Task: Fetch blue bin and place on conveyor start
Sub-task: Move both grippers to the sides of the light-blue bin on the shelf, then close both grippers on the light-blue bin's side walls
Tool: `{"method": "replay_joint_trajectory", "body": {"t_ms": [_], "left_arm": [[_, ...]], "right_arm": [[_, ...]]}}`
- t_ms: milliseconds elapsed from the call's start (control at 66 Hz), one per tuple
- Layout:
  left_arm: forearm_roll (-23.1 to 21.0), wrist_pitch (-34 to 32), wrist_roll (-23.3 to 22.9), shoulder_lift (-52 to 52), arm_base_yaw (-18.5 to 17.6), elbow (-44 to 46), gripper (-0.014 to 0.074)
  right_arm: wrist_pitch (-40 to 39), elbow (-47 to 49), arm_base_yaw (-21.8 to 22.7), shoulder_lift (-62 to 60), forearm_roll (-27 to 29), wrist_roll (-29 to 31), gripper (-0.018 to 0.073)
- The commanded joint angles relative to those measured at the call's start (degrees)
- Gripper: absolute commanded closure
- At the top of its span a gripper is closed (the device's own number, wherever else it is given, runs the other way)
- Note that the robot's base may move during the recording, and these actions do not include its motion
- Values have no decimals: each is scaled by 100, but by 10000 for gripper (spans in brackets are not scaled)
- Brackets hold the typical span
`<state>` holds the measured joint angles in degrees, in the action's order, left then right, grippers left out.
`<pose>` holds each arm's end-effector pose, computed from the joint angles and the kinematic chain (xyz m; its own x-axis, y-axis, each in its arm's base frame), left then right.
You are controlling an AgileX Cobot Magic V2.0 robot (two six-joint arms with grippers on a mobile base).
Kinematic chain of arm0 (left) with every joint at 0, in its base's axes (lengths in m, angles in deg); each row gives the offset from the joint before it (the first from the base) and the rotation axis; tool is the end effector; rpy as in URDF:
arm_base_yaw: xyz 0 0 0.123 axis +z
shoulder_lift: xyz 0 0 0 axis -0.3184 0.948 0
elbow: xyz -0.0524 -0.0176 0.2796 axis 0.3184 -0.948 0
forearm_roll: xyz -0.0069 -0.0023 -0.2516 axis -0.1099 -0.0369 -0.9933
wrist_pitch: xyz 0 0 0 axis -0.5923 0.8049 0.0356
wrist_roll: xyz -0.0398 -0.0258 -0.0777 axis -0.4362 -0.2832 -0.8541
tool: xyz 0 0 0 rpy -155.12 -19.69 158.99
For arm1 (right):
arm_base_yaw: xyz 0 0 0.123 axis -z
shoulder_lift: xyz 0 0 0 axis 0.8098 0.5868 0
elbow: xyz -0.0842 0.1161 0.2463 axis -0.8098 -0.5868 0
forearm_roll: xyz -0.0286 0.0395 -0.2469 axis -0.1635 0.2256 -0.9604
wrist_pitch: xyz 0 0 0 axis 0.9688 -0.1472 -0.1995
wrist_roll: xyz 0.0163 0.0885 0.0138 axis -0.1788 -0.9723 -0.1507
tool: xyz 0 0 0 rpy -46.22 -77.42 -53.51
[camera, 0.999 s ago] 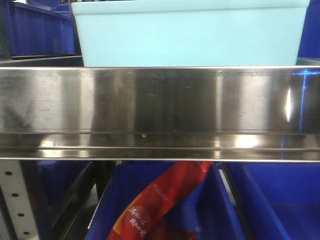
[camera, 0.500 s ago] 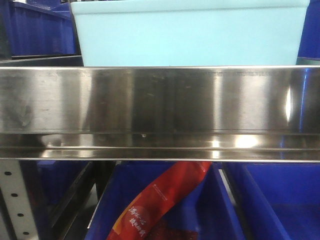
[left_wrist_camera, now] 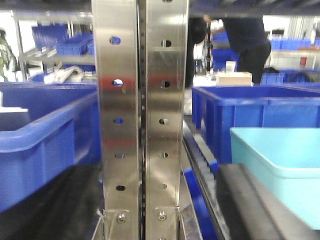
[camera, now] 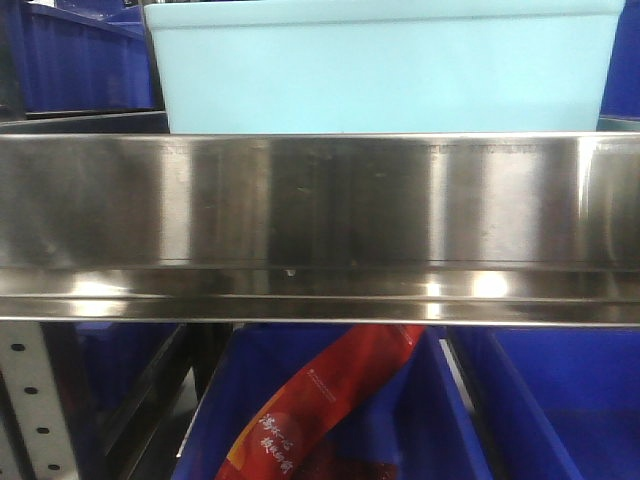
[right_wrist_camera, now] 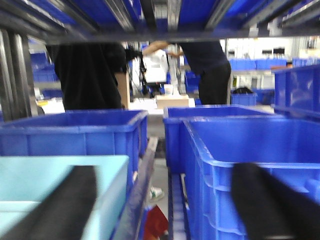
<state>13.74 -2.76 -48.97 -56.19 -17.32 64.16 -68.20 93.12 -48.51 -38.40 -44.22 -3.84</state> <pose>0.0487 -0.0014 0.3559 0.0274 0.0133 -0.9995 0.0052 0.9999 0.0134 0.0422 -0.0033 0.3638 0.1108 0.0378 -0.9931 0.0830 0.9954 0.0471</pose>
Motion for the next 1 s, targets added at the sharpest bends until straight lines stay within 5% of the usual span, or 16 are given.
{"method": "replay_joint_trajectory", "body": {"t_ms": [0,61,242,409,515,818,924,984], "left_arm": [[-26,107,6,497,12,272,143],[-50,445,49,876,-88,575,133],[-199,732,569,1833,-1328,1456,130],[-211,1064,569,3034,-2546,2450,130],[-353,1304,558,3871,-2993,3127,130],[-502,2580,525,6274,-3199,5579,130],[60,3196,-64,6959,-3199,6494,130],[834,3624,-781,7415,-3189,7067,130]], "right_arm": [[-156,99,-8,333,-104,-15,-5],[-128,272,-8,571,-74,-4,-1],[317,967,-104,1401,79,496,1],[729,1701,-784,2241,79,531,1],[1220,2254,-1135,2846,79,531,1],[2911,4347,-1252,4743,90,390,1],[3415,5002,-1252,5379,90,377,1],[3694,5400,-1252,5843,90,257,1]]}}
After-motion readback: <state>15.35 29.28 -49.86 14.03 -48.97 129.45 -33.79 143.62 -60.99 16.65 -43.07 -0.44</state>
